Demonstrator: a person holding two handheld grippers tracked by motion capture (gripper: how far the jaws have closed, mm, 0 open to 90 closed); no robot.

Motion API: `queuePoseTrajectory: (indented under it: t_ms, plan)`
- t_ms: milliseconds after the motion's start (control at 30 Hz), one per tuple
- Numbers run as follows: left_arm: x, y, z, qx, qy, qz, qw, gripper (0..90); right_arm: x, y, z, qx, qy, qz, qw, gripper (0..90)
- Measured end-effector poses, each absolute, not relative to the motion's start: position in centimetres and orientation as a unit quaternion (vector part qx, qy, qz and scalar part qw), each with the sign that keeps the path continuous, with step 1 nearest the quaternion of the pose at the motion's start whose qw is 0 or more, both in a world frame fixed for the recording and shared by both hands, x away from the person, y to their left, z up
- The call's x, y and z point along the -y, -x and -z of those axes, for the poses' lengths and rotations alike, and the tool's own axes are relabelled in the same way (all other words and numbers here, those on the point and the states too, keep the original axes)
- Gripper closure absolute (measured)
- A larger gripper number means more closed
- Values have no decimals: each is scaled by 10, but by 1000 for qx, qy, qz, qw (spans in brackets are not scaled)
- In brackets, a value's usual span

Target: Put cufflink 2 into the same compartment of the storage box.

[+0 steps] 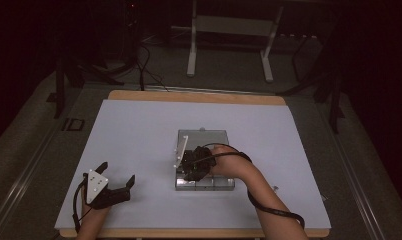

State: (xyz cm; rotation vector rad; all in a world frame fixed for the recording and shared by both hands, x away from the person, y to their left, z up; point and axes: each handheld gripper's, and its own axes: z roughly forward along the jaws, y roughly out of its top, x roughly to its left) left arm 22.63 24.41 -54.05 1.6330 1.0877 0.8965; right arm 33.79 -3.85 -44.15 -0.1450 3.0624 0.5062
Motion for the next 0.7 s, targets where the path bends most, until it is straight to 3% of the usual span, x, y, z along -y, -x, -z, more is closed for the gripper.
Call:
queuePoseTrajectory:
  t_ms: [700]
  plan:
    - [-244, -227, 540, -445, -668, -364, 473, 9, 35, -348, 495, -977, 4, -214, 6, 705]
